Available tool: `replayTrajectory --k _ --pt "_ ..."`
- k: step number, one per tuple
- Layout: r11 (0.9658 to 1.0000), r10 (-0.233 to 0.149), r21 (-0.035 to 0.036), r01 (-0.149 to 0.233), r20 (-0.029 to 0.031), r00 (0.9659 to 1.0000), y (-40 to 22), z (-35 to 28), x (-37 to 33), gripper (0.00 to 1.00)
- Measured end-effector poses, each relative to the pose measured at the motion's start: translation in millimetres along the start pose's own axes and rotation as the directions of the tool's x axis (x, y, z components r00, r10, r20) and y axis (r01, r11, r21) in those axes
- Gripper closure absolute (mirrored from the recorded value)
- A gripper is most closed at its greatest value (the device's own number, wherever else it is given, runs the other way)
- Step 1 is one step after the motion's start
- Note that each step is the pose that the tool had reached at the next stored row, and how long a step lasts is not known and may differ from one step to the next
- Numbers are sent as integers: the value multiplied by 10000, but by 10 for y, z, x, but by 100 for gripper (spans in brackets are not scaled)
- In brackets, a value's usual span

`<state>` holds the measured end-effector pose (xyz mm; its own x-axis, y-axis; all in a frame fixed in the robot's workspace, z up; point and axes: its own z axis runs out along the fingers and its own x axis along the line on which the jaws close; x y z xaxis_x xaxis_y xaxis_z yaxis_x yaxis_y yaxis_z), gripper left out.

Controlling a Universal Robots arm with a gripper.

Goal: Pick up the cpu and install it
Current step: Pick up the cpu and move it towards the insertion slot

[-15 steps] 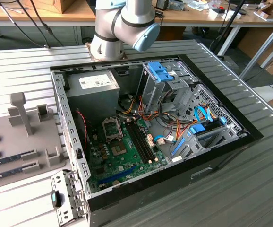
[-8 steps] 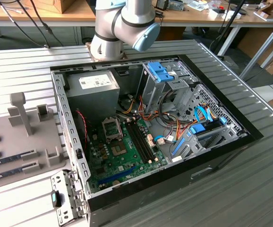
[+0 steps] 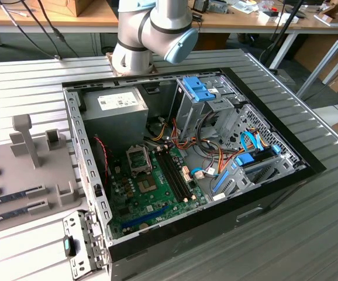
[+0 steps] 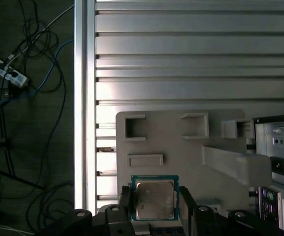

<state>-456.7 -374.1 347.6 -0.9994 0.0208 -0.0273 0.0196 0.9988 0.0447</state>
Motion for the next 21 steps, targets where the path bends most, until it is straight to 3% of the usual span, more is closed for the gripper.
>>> replayTrajectory --k 13,21 --pt "10000 0 -31 0 -1 10000 2 -42 -1 53" --pt "10000 1 -32 -1 0 10000 6 -124 -4 53"
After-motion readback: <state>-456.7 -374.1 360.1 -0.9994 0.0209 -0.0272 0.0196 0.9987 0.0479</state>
